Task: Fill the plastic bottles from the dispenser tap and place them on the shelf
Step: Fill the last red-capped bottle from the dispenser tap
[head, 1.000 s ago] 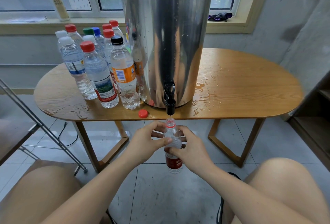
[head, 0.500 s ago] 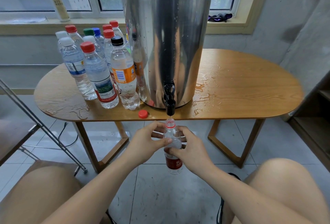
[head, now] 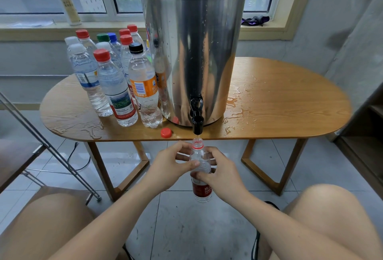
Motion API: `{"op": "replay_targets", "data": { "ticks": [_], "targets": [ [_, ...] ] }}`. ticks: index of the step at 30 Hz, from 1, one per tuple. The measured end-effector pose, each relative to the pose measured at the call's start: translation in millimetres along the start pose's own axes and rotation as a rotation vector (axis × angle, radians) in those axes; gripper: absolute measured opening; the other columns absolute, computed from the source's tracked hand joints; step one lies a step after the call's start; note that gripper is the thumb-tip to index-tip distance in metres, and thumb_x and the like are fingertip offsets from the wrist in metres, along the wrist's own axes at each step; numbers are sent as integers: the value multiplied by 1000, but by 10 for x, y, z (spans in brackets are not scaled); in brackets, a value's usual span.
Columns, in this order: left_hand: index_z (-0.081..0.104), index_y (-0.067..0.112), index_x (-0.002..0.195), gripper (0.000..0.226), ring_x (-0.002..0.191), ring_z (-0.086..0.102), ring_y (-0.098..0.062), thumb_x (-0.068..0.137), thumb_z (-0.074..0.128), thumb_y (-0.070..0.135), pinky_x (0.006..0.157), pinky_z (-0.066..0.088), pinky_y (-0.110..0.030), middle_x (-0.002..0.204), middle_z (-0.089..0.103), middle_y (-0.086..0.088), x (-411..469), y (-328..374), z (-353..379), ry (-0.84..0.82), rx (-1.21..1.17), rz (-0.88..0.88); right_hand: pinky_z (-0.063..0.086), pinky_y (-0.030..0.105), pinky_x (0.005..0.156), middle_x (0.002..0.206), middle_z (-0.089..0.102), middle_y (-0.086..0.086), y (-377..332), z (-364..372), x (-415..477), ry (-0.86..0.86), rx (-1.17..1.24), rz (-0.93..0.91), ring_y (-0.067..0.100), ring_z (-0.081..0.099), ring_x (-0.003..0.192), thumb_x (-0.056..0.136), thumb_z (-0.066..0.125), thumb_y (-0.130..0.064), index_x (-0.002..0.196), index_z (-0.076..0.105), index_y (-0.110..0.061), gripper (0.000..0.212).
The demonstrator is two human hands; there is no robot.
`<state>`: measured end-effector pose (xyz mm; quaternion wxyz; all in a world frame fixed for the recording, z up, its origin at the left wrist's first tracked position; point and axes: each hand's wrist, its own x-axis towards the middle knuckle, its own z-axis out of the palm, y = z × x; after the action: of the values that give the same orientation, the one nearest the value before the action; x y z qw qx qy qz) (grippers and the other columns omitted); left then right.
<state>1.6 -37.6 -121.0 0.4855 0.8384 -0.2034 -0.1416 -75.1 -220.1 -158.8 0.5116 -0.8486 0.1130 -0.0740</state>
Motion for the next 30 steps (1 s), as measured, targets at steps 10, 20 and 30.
{"op": "replay_targets", "data": {
  "ticks": [10, 20, 30],
  "targets": [
    [70, 41, 125, 39, 105, 70, 6, 91, 88, 39, 88, 61, -25, 117, 74, 21, 6, 0, 3, -6, 13, -6, 62, 39, 95, 121, 66, -18, 10, 9, 2, 6, 4, -4, 7, 66, 110, 74, 93, -45, 134, 59, -44, 69],
    [70, 40, 125, 38, 105, 69, 8, 91, 87, 39, 87, 60, -23, 117, 74, 22, 5, -5, 0, -5, 22, -5, 62, 37, 94, 120, 66, -17, 3, -4, 0, 3, 2, -7, 6, 66, 109, 76, 92, -43, 133, 59, -43, 67],
    [69, 39, 126, 39, 105, 69, 8, 92, 87, 38, 89, 61, -25, 119, 74, 22, 2, 2, -2, -14, 18, -9, 62, 37, 93, 119, 67, -18, 5, 0, -3, 6, 9, -1, 5, 67, 108, 74, 93, -43, 132, 59, -44, 67]
  ]
}}
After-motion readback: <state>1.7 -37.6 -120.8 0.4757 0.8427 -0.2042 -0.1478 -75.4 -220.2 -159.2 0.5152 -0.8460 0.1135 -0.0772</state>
